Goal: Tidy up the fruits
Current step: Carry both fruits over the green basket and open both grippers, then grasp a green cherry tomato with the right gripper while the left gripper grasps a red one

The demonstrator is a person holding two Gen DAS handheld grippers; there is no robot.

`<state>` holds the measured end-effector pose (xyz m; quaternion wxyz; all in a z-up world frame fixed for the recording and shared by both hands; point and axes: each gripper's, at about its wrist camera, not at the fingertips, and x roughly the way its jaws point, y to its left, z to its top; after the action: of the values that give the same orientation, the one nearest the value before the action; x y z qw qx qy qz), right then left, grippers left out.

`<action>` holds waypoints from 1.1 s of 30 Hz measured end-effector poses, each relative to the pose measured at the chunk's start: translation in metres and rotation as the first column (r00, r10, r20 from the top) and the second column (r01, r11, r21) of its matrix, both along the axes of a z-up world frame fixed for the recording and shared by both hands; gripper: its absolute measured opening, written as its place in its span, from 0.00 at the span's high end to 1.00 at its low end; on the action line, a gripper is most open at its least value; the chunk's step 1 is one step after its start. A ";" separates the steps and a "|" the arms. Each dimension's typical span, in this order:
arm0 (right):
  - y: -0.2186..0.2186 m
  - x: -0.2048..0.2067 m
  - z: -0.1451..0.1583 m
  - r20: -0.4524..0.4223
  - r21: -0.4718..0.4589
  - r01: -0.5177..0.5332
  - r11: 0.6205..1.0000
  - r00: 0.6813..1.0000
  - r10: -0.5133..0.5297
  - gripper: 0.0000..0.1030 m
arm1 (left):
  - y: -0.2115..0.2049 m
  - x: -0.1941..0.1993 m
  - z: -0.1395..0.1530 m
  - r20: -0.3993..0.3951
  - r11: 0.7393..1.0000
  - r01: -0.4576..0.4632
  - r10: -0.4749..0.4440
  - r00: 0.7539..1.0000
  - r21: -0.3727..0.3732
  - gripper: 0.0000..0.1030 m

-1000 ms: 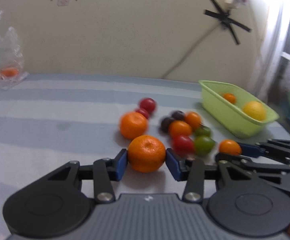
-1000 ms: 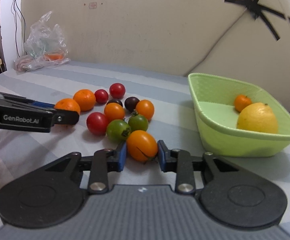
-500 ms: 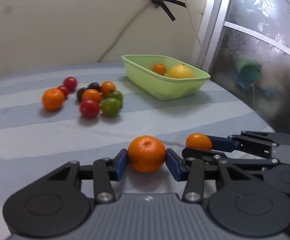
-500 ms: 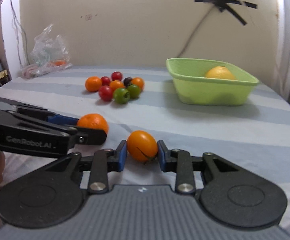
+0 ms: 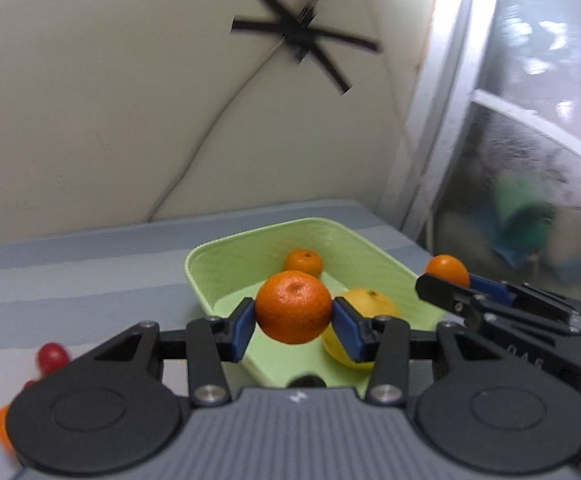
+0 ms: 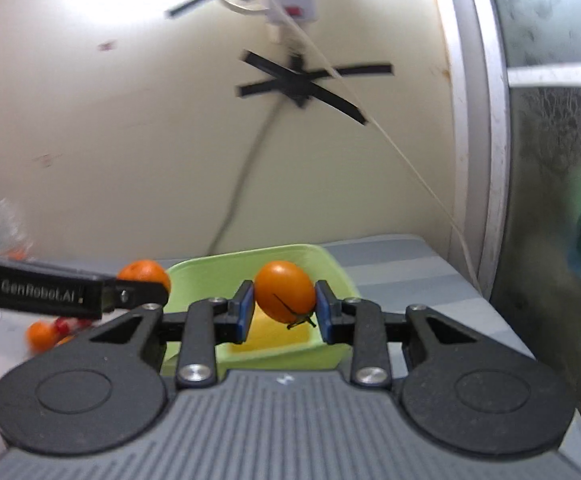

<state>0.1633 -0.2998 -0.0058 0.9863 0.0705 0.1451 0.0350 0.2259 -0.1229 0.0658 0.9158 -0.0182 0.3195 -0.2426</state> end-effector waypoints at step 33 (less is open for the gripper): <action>0.097 -0.028 -0.020 -0.084 0.075 -0.376 0.924 0.920 0.382 0.67 | 0.191 -0.104 -0.030 -0.038 0.947 -0.307 0.304 0.952 -0.100 0.48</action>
<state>0.1355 -0.2026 -0.0262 0.9502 0.0712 0.2027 0.2257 0.1215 0.0680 0.0362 0.9366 -0.1181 0.3097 -0.1141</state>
